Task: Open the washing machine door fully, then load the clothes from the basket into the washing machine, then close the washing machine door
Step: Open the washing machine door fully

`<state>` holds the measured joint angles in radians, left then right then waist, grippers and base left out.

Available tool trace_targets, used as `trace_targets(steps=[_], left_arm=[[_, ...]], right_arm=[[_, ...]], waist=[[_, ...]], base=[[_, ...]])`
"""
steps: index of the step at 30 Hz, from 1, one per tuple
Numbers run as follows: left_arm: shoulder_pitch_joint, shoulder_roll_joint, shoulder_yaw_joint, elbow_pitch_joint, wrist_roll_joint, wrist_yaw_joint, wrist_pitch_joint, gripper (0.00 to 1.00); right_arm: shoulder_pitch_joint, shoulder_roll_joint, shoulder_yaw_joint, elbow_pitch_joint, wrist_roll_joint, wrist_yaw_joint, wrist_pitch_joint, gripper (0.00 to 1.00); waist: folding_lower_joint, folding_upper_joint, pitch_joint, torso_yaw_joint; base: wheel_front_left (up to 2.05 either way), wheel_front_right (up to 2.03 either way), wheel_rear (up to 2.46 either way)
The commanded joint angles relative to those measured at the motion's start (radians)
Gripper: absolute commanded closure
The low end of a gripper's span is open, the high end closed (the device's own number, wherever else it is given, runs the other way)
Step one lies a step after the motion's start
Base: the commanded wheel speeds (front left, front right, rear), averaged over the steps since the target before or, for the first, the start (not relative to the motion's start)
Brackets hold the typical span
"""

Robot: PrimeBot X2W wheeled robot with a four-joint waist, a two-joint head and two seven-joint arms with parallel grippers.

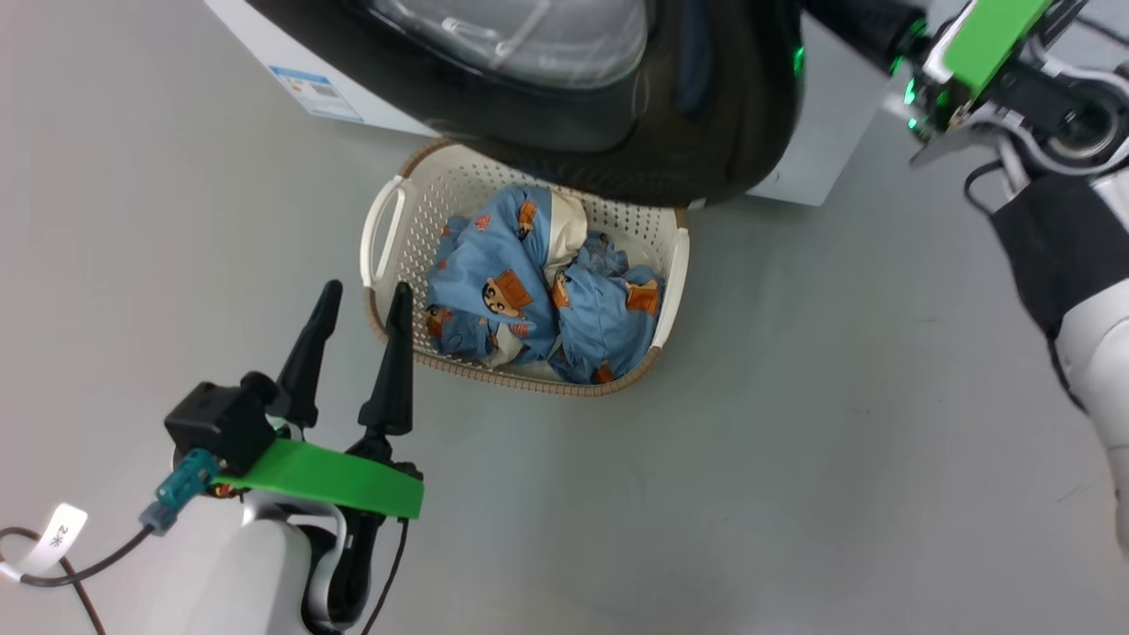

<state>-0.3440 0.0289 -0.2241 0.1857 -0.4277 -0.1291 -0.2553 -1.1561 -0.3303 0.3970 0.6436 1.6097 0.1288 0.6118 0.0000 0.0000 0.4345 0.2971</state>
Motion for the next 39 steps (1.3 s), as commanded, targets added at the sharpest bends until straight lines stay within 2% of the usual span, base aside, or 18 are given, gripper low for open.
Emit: trace_targets(steps=[1,19,39], left_arm=[[0.022,0.022,0.038,-0.018,0.008,-0.002,-0.006,0.00],[0.095,0.025,0.068,-0.015,0.020,-0.002,-0.006,0.00],[0.141,0.023,0.079,-0.023,0.023,-0.002,-0.006,0.00]], right_arm=[[0.037,0.036,0.015,-0.037,-0.011,0.002,0.013,1.00],[0.243,0.085,0.064,-0.168,-0.008,0.002,0.048,1.00],[0.358,0.169,0.102,-0.234,-0.015,0.002,0.083,1.00]], waist=[[0.0000,0.0000,-0.017,-0.009],[0.0000,0.0000,-0.121,-0.018],[0.0000,0.0000,-0.178,0.019]], base=[[0.00,0.00,0.00],[0.00,0.00,0.00],[0.00,0.00,0.00]])
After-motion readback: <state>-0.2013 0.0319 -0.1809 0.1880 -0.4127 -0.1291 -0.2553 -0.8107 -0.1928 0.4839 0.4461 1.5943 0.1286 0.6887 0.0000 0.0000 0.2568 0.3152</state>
